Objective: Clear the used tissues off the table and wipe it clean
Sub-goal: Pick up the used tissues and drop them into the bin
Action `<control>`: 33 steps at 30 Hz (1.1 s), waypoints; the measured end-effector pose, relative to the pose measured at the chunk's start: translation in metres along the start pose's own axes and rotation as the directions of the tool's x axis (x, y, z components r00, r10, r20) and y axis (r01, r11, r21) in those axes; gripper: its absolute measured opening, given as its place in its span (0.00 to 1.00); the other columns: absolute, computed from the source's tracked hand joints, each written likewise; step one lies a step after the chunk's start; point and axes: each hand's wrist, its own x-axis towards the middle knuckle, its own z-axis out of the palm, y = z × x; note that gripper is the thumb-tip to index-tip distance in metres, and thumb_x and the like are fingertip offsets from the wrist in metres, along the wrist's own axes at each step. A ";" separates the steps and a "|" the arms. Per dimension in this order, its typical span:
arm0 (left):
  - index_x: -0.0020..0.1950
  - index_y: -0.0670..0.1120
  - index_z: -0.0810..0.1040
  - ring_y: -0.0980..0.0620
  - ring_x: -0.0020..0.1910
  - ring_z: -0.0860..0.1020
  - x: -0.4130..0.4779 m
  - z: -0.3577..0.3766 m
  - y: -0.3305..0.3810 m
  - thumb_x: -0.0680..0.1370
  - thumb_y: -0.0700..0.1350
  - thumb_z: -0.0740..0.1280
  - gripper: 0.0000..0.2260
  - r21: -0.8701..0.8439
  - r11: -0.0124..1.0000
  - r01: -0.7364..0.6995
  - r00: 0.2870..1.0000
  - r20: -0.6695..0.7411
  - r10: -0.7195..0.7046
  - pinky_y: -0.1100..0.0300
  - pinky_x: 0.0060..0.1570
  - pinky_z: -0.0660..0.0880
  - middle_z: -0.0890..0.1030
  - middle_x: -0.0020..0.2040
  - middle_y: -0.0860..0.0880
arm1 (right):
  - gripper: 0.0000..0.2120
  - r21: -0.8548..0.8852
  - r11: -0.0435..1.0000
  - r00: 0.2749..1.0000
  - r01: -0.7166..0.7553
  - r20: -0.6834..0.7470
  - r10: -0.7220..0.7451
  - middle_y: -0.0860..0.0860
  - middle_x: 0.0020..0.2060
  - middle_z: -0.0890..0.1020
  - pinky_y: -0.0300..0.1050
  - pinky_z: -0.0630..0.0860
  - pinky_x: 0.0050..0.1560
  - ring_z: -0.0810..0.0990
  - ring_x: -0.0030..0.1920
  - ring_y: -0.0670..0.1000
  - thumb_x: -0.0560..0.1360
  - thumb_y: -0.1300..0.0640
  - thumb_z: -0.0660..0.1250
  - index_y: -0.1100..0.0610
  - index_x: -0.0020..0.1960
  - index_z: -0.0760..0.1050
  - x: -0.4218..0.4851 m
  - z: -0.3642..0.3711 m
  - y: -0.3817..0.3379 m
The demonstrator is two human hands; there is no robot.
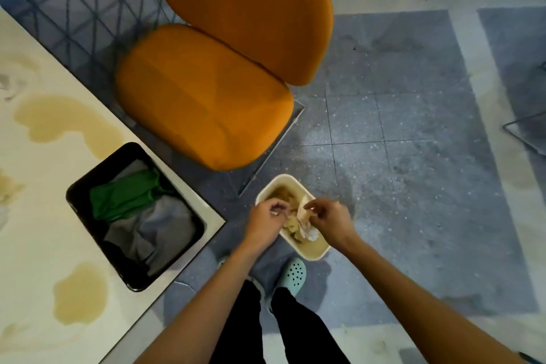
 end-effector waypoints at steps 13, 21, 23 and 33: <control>0.53 0.40 0.81 0.53 0.50 0.82 0.021 0.018 -0.029 0.77 0.36 0.67 0.07 0.177 0.984 -0.027 1.000 0.010 0.025 0.76 0.46 0.73 0.84 0.53 0.47 | 0.17 -0.257 0.964 0.965 -0.064 0.231 0.125 0.55 0.61 0.79 0.43 0.74 0.54 0.80 0.55 0.54 0.75 0.60 0.67 0.52 0.63 0.78 0.027 0.012 0.048; 0.48 0.44 0.82 0.51 0.40 0.82 -0.002 -0.003 0.002 0.76 0.35 0.67 0.07 0.117 0.990 -0.075 0.997 -0.020 0.078 0.69 0.37 0.75 0.83 0.41 0.47 | 0.08 -0.136 0.986 0.982 0.097 0.172 -0.073 0.52 0.50 0.84 0.39 0.75 0.48 0.81 0.48 0.50 0.76 0.60 0.66 0.55 0.54 0.81 0.006 -0.020 0.008; 0.48 0.48 0.81 0.51 0.39 0.82 -0.014 -0.009 0.014 0.77 0.36 0.67 0.07 0.098 0.990 -0.100 0.993 -0.052 0.105 0.68 0.35 0.75 0.83 0.41 0.48 | 0.07 -0.105 0.983 0.979 0.150 0.157 -0.133 0.51 0.48 0.84 0.42 0.77 0.49 0.81 0.47 0.49 0.77 0.59 0.66 0.55 0.52 0.82 -0.006 -0.028 -0.011; 0.50 0.51 0.81 0.58 0.42 0.81 -0.084 -0.072 0.054 0.77 0.39 0.68 0.08 0.093 0.949 -0.302 0.902 -0.295 0.316 0.64 0.43 0.77 0.83 0.41 0.56 | 0.05 -0.048 0.893 0.891 0.447 0.107 -0.440 0.49 0.44 0.84 0.30 0.73 0.43 0.79 0.42 0.44 0.77 0.59 0.67 0.57 0.50 0.81 -0.044 -0.053 -0.124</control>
